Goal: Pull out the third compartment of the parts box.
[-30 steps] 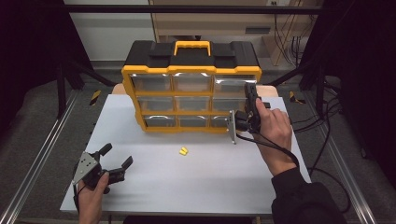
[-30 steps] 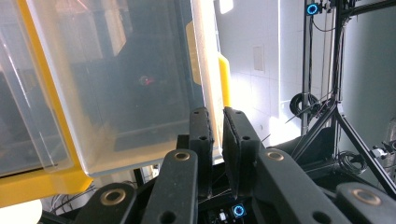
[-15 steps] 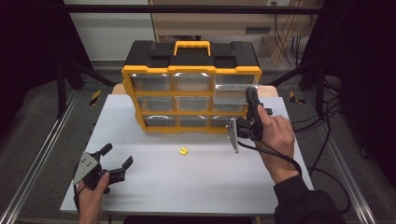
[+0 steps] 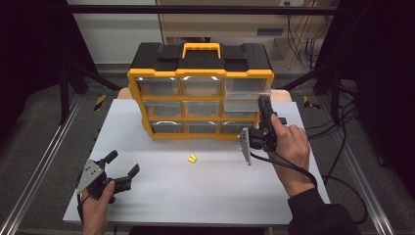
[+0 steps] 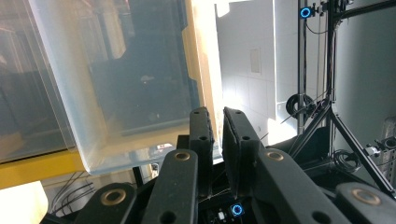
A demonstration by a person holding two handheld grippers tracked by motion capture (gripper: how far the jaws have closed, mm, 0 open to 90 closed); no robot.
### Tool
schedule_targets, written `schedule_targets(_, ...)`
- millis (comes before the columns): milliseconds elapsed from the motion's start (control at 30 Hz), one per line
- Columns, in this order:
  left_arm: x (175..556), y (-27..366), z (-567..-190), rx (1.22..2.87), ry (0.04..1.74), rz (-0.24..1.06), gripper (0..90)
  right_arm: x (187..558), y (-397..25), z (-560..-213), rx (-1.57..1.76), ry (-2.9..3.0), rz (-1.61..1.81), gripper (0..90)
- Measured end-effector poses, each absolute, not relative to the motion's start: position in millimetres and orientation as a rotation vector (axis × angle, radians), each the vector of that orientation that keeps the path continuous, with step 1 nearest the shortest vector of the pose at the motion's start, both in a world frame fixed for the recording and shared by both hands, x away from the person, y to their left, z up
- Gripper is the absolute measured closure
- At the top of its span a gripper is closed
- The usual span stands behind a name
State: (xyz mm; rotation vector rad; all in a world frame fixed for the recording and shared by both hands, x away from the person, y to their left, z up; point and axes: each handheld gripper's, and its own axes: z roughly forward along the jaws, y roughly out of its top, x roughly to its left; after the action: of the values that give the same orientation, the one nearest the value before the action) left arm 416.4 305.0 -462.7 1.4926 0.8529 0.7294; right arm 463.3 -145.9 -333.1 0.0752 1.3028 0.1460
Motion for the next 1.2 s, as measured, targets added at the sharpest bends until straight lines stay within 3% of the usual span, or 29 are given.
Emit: schedule_targets(1200,416,305,-463,1.489,0.855,0.729,2.9,429,-147,-335,0.077,1.296,0.175,81.6)
